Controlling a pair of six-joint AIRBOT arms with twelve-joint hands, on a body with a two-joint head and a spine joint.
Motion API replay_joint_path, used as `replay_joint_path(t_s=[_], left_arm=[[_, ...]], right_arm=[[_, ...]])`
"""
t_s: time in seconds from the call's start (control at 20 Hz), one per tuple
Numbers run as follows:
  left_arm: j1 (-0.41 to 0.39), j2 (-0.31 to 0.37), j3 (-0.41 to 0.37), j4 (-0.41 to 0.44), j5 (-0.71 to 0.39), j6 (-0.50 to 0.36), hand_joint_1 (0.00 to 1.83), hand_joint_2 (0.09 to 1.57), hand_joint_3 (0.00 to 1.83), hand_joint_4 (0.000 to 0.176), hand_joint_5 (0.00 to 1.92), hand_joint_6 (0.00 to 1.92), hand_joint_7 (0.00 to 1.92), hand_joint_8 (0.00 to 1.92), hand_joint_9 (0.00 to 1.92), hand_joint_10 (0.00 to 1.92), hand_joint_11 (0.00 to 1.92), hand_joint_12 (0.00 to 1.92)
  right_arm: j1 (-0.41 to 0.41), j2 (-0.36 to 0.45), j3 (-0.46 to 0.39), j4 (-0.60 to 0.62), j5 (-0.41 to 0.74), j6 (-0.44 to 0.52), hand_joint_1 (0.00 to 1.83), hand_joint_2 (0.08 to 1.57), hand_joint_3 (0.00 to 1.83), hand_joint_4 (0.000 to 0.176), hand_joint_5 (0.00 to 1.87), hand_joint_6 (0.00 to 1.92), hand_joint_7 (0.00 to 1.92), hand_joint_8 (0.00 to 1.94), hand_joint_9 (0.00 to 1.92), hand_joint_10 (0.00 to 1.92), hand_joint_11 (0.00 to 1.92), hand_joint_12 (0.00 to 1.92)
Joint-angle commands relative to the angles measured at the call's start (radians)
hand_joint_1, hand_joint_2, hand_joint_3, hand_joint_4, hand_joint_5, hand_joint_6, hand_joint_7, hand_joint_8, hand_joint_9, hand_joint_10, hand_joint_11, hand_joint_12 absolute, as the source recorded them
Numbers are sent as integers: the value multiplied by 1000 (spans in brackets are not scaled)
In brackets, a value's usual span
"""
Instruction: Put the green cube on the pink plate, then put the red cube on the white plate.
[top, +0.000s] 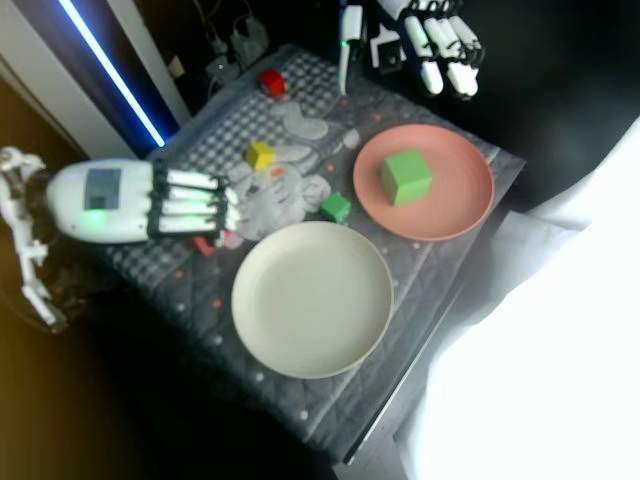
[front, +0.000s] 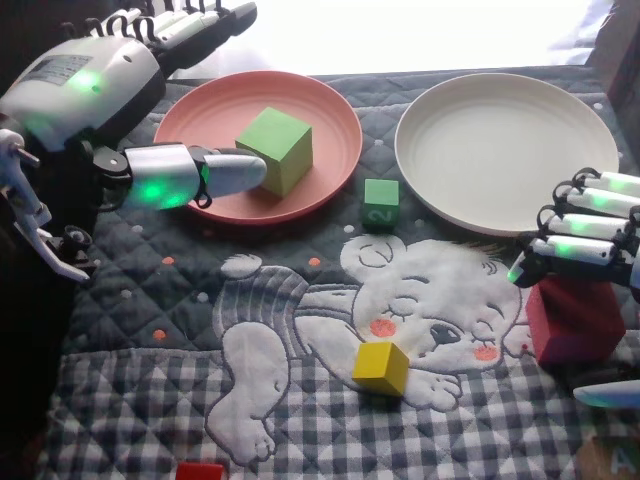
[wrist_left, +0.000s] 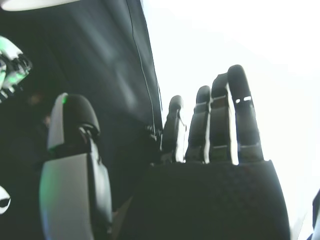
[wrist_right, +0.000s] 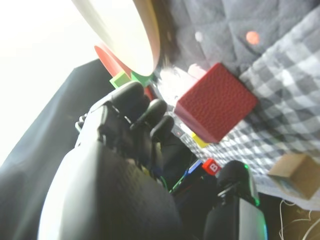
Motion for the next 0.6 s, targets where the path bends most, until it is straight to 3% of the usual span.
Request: replay_joint_path(t_s=[0.0, 0.05, 0.2, 0.25, 0.35, 0.4, 0.45, 0.5, 0.55], left_arm=[[-7, 5, -3, 5, -135, -3, 557, 1023, 1, 123, 154, 7, 148, 7, 189, 14, 0, 1144], [-6, 5, -4, 5, -138, -3, 545, 1024, 1, 121, 157, 5, 160, 7, 197, 14, 0, 1167], [-4, 5, -7, 5, -143, -3, 539, 1039, 3, 121, 164, 5, 175, 7, 214, 17, 0, 1192], [-3, 5, -9, 5, -146, -3, 533, 1052, 4, 110, 171, 4, 177, 4, 221, 15, 0, 1192], [-3, 5, -9, 5, -147, -3, 534, 1058, 5, 103, 177, 6, 186, 7, 228, 17, 0, 1194], [-3, 5, -10, 5, -147, -3, 539, 1062, 7, 103, 181, 7, 192, 9, 228, 16, 0, 1195], [-2, 5, -10, 5, -148, -3, 528, 1074, 7, 96, 187, 7, 200, 8, 235, 17, 0, 1235], [-2, 5, -10, 5, -149, -3, 516, 1085, 7, 94, 188, 5, 197, 4, 237, 16, 0, 1266], [-1, 5, -10, 5, -151, -3, 520, 1087, 5, 81, 191, 5, 200, 4, 242, 16, 0, 1272]], right_arm=[[2, -1, 0, 25, -97, 11, 654, 1036, 0, 0, 235, 828, 220, 992, 44, 1213, 0, 1570], [2, -6, 3, 25, -90, 11, 669, 1069, 0, 0, 268, 852, 273, 1030, 109, 1249, 0, 1689], [2, -26, 19, 25, -71, 11, 876, 1145, 0, 0, 279, 908, 257, 1080, 91, 1276, 0, 1664], [2, -41, 28, 25, -62, 11, 1149, 1160, 0, 0, 376, 889, 355, 1010, 238, 1216, 47, 1699], [2, -49, 32, 25, -58, 11, 1224, 1156, 0, 0, 429, 898, 404, 997, 318, 1206, 154, 1682], [3, -54, 35, 25, -56, 11, 1134, 1228, 0, 0, 660, 1273, 503, 1075, 505, 1237, 404, 1655], [4, -58, 37, 25, -56, 11, 1147, 1252, 0, 0, 716, 1376, 661, 1365, 558, 1327, 464, 1719], [5, -60, 38, 25, -56, 11, 1297, 1248, 3, 0, 748, 1336, 687, 1437, 610, 1558, 484, 1875], [8, -61, 37, 25, -56, 11, 1331, 1236, 0, 0, 783, 1323, 719, 1400, 640, 1565, 528, 1890]])
